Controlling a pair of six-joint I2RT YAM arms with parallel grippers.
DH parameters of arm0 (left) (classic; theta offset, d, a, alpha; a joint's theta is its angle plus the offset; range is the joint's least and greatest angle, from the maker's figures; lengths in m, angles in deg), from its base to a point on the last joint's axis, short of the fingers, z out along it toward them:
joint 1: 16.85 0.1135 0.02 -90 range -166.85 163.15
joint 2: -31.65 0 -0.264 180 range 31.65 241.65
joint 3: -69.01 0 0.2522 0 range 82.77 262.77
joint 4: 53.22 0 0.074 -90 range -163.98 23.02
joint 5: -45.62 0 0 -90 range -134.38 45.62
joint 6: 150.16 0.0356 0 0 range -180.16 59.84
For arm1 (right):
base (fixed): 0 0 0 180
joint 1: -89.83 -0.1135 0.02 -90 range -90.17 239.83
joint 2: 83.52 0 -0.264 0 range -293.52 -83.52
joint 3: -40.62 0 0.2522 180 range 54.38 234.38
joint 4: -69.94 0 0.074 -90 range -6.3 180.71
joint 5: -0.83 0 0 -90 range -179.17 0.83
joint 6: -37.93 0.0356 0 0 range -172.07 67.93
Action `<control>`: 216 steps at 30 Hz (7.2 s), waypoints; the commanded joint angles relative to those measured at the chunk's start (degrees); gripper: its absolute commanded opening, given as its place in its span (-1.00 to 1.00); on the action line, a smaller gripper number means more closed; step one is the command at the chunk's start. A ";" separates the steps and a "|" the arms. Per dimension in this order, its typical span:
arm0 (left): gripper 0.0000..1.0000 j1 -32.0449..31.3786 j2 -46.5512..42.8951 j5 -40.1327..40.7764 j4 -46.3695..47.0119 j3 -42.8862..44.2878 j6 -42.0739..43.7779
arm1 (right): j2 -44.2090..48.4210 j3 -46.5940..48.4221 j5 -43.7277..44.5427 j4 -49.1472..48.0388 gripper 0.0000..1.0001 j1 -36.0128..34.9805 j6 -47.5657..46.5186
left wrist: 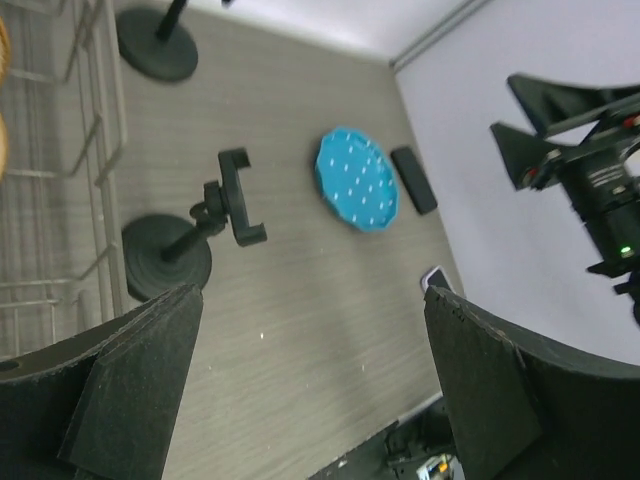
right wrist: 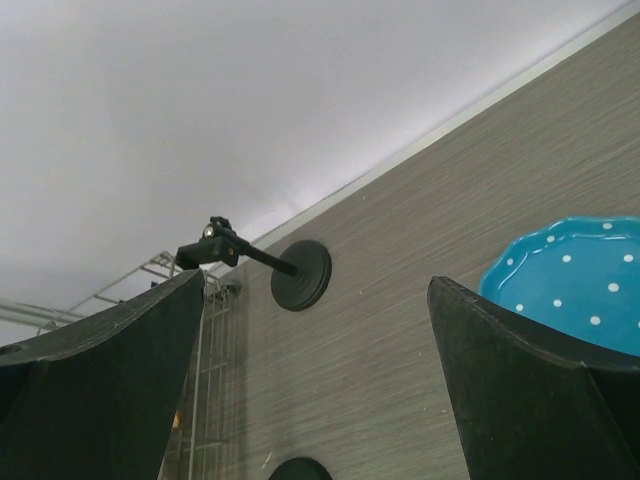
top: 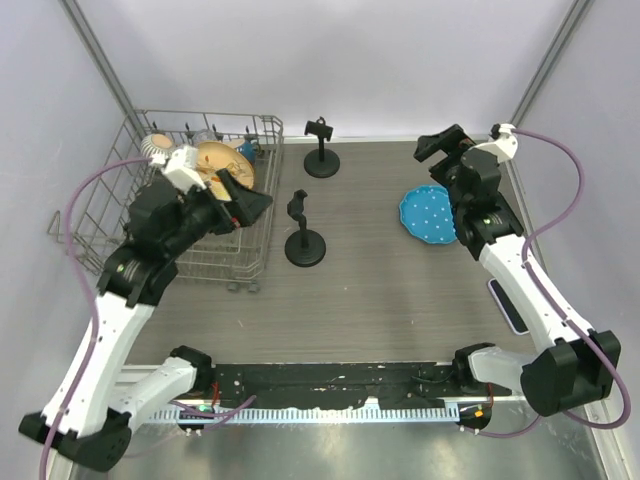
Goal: Place the phone on the phone stand
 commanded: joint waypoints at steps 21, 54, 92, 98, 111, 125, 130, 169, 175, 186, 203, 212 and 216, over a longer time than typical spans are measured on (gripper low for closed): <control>0.94 -16.94 42.73 -3.22 21.13 30.24 15.47 | 5.37 -12.77 -13.45 20.39 0.98 22.36 -3.98; 1.00 -16.23 31.67 -11.39 31.22 6.29 17.33 | -2.98 -30.86 -1.40 -3.42 0.93 52.45 6.22; 1.00 -16.32 30.26 -8.22 27.00 6.55 22.17 | 5.09 -24.71 1.57 27.16 0.91 16.59 10.71; 1.00 -16.23 30.35 -9.11 26.74 6.73 22.08 | 12.21 -26.73 8.09 31.64 0.95 34.02 14.39; 1.00 -16.23 29.92 -7.88 24.72 7.00 23.75 | 3.53 -35.78 -9.47 20.05 0.88 44.28 15.19; 0.99 -16.32 29.82 -7.17 25.16 6.82 23.48 | -2.98 -18.84 -5.46 18.18 0.80 16.68 2.54; 1.00 -16.23 29.65 -6.82 24.45 6.91 24.01 | -1.84 -13.74 6.57 33.28 0.87 16.59 -0.28; 0.99 -16.32 29.21 -2.25 20.68 7.52 26.83 | -16.34 -13.73 -3.69 46.06 0.89 7.54 27.66; 1.00 -16.23 29.38 -2.07 20.67 7.52 26.91 | -16.78 -14.69 -3.51 45.36 0.78 7.45 30.12; 1.00 -16.32 29.39 -1.81 20.15 7.70 27.00 | -20.12 -18.12 -3.68 42.73 0.38 7.36 33.11; 1.00 -16.23 26.66 -13.76 29.72 5.50 16.64 | 1.74 -22.59 -13.58 15.09 -0.98 2.62 -2.54; 1.00 -7.10 12.46 -19.82 36.84 -5.91 -4.25 | 2.58 -11.83 -20.48 -2.71 -0.99 -8.42 -13.90; 1.00 -6.30 5.49 -15.10 24.87 -4.88 -2.81 | -4.53 0.04 -16.35 -7.99 -0.99 -13.63 -14.00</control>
